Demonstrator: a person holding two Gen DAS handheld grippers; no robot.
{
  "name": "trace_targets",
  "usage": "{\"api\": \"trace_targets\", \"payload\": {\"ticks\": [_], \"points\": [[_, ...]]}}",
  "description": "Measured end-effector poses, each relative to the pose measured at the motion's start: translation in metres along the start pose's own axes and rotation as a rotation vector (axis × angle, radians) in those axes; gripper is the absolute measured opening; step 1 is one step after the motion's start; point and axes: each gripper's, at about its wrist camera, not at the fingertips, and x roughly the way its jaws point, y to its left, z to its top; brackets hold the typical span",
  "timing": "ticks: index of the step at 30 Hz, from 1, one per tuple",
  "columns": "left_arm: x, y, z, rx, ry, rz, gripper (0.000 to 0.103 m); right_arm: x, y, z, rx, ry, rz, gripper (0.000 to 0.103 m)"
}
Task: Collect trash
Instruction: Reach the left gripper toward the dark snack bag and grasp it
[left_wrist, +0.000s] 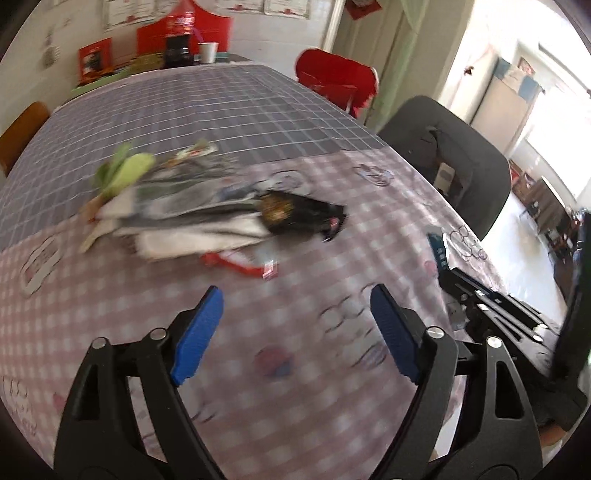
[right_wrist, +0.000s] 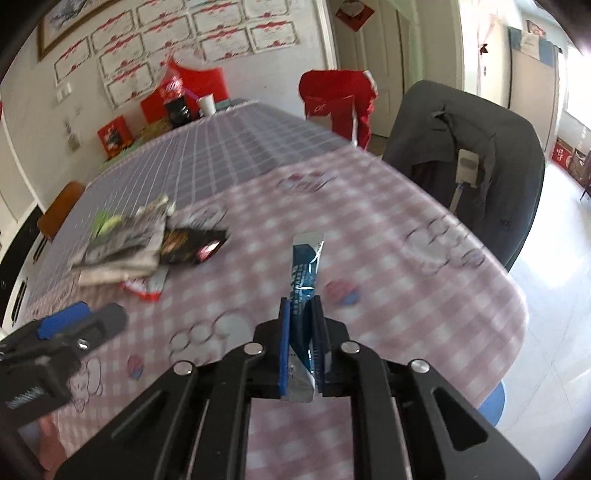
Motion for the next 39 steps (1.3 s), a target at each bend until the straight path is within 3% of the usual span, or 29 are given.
{"api": "trace_targets", "payload": {"ticks": [4, 14, 16, 18, 20, 21, 23, 28, 32, 39], "points": [[0.03, -0.017, 0.02, -0.025, 0.049, -0.007, 0.082, -0.001, -0.022, 0.015, 0.015, -0.024, 0.005, 0.011], [0.087, -0.038, 0.055, -0.049, 0.067, 0.186, 0.081, 0.023, -0.054, 0.038, 0.004, -0.014, 0.049, 0.011], [0.089, -0.039, 0.058, -0.046, 0.038, 0.229, 0.066, 0.025, -0.056, 0.04, -0.004, -0.014, 0.057, 0.011], [0.095, -0.038, 0.06, -0.046, 0.049, 0.183, 0.031, 0.027, -0.057, 0.041, -0.009, -0.013, 0.063, 0.011], [0.097, -0.042, 0.06, -0.029, 0.043, 0.179, 0.021, 0.027, -0.059, 0.04, -0.014, -0.011, 0.066, 0.011], [0.097, -0.045, 0.059, -0.007, 0.039, 0.183, 0.007, 0.026, -0.06, 0.04, -0.015, -0.012, 0.065, 0.011], [0.096, -0.048, 0.056, 0.002, 0.05, 0.157, 0.005, 0.023, -0.063, 0.037, -0.012, -0.015, 0.066, 0.011], [0.089, -0.057, 0.046, 0.042, 0.034, 0.183, 0.002, 0.013, -0.071, 0.029, 0.019, -0.021, 0.057, 0.011], [0.074, -0.071, 0.04, 0.104, -0.018, 0.209, 0.002, 0.0, -0.078, 0.022, 0.034, -0.03, 0.042, 0.011], [0.045, -0.099, 0.032, 0.168, -0.077, 0.172, 0.002, -0.027, -0.09, 0.011, 0.058, -0.063, 0.02, 0.011]]}}
